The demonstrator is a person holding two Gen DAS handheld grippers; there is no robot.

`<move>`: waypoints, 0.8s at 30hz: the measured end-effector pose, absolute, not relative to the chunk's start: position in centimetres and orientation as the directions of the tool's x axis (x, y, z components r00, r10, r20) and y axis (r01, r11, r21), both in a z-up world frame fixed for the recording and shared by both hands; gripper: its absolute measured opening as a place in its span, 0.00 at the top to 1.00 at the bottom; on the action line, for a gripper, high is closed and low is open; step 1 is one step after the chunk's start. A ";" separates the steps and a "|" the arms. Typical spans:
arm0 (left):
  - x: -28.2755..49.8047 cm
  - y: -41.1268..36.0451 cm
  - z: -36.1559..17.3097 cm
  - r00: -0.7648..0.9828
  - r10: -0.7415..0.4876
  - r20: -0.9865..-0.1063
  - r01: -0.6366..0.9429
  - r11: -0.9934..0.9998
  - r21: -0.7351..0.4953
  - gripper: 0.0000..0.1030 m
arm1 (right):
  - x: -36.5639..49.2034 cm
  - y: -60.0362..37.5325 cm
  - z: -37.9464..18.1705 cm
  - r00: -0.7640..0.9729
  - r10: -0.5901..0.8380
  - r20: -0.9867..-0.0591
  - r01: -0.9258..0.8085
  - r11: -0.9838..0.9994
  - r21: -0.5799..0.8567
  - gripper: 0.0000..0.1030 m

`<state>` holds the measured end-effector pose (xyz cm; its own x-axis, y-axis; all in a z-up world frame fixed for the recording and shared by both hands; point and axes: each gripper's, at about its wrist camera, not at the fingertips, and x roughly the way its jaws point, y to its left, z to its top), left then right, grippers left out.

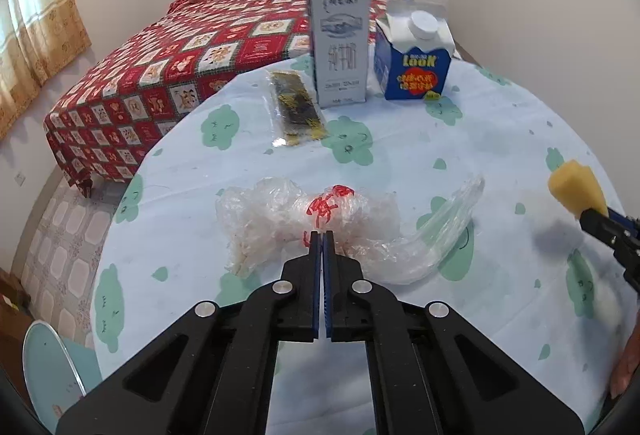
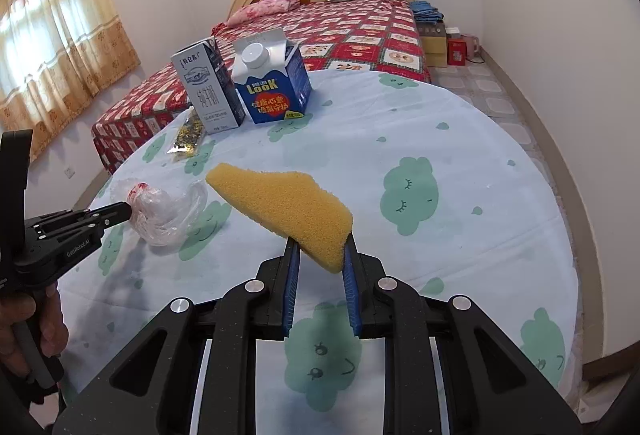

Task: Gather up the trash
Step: 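Grasp the clear plastic bag with red print with the left tool while the right tool lifts the sponge, then carry the clear plastic bag and yellow sponge over the teal bucket with both tools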

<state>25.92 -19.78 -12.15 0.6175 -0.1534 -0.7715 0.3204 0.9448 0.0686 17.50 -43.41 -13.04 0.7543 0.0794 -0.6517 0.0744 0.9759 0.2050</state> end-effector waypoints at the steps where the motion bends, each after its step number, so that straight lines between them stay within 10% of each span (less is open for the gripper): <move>1: 25.7 -19.5 -11.8 0.623 -0.154 -0.767 0.319 0.945 0.070 1.00 | 17.3 -43.3 -12.9 0.756 0.079 -0.649 0.074 0.976 0.204 0.79; 24: 17.4 -5.7 -6.4 0.747 -0.071 -0.661 0.159 0.985 0.073 1.00 | 15.6 -31.9 -10.1 0.799 0.138 -0.585 -0.048 0.985 0.166 0.79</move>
